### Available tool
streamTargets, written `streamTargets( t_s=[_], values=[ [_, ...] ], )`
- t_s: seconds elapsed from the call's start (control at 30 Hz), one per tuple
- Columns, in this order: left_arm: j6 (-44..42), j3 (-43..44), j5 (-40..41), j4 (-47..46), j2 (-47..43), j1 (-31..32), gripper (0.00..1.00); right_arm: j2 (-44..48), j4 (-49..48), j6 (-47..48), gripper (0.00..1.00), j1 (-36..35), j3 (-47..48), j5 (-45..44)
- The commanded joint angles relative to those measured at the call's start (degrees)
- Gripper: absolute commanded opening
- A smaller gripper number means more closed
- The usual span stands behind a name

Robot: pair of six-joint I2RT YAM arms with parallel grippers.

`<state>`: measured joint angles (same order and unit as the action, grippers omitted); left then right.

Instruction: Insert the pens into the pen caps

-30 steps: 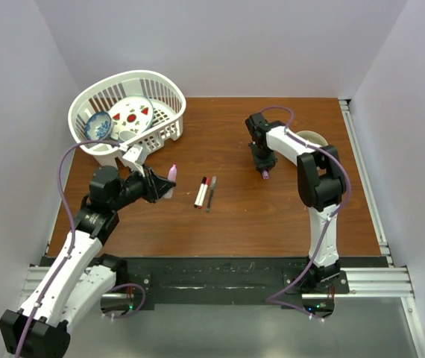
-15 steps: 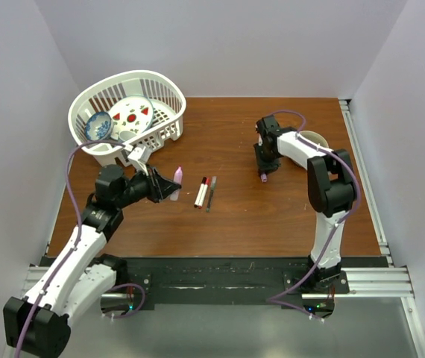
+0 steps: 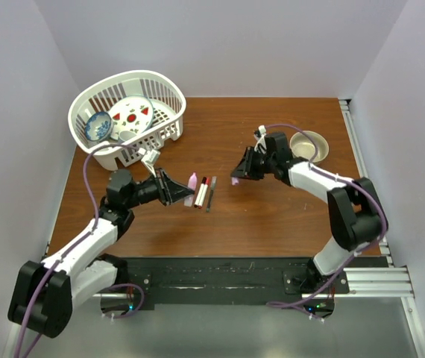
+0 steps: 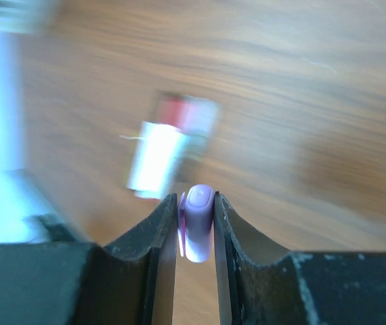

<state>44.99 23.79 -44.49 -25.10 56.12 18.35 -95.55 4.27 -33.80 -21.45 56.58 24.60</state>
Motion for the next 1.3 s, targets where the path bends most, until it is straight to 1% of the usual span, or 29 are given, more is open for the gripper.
streamTargets(
  t_s=[0.0, 0.03, 0.07, 0.1, 0.13, 0.17, 0.2, 0.23, 0.27, 0.3, 0.33, 0.37, 0.43, 0.63, 0.73, 0.8, 1.27],
  values=[
    [11.67, -2.6, -5.95, -21.72, 3.38, 1.34, 0.0, 8.43, -34.21, -18.1, 0.0, -1.66, -5.58, 10.54],
    [13.0, -2.87, -6.66, -23.92, 4.6, 1.69, 0.0, 9.14, -38.25, -20.4, 0.0, -2.18, -6.38, 10.82],
    [14.23, -3.22, -6.92, -27.59, 5.14, 1.78, 0.0, 9.59, -46.03, -22.69, 0.0, -2.45, -7.17, 10.91],
    [16.42, -3.14, -7.27, -29.02, 5.58, 1.95, 0.0, 10.29, -49.68, -26.8, 0.0, -2.8, -8.4, 10.82],
    [17.75, -3.14, -7.97, -30.26, 6.71, 2.13, 0.0, 10.47, -53.19, -28.84, 0.0, -3.41, -8.67, 10.82],
    [19.15, -3.05, -8.33, -33.92, 7.07, 2.22, 0.0, 10.56, -60.28, -30.78, 0.0, -3.68, -9.02, 10.65],
    [22.3, -3.4, -8.51, -36.22, 7.51, 2.22, 0.0, 10.56, -64.0, -35.24, 0.0, -4.03, -9.64, 10.38],
    [23.9, -3.49, -8.6, -38.07, 7.95, 2.3, 0.0, 10.04, -67.78, -37.54, 0.0, -4.73, -9.82, 9.68],
    [25.13, -3.66, -8.34, -41.14, 8.04, 2.31, 0.0, 9.68, -74.87, -39.74, 0.0, -5.0, -10.08, 9.07],
    [27.06, -3.66, -8.33, -42.3, 8.13, 2.31, 0.0, 9.33, -78.42, -43.77, 0.0, -5.44, -10.6, 8.28],
    [27.6, -3.58, -8.25, -43.01, 8.13, 2.31, 0.0, 8.2, -81.85, -45.55, 0.0, -6.23, -10.7, 7.66],
    [28.04, -3.49, -8.33, -43.8, 8.3, 2.31, 0.0, 7.4, -87.45, -47.04, 0.0, -6.75, -10.61, 6.87],
    [28.31, -2.88, -8.42, -43.89, 8.13, 2.31, 0.0, 6.26, -89.26, -49.69, 0.0, -8.77, -9.21, 7.21],
    [28.4, -1.38, -8.68, -43.01, 7.34, 2.31, 0.0, 4.93, -90.13, -49.08, 0.0, -12.55, -8.41, 7.13],
    [26.47, -0.68, -8.25, -39.77, 6.46, 2.31, 0.0, 4.58, -91.98, -49.61, 0.0, -13.88, -8.24, 6.95],
    [26.2, -0.68, -8.07, -39.85, 6.02, 2.31, 0.0, 4.84, -91.38, -49.08, 0.0, -14.67, -7.97, 7.3],
    [26.73, 0.55, -7.98, -40.03, 3.56, 2.31, 0.0, 4.85, -94.36, -49.6, 0.0, -15.46, -10.43, 8.27]
  ],
)
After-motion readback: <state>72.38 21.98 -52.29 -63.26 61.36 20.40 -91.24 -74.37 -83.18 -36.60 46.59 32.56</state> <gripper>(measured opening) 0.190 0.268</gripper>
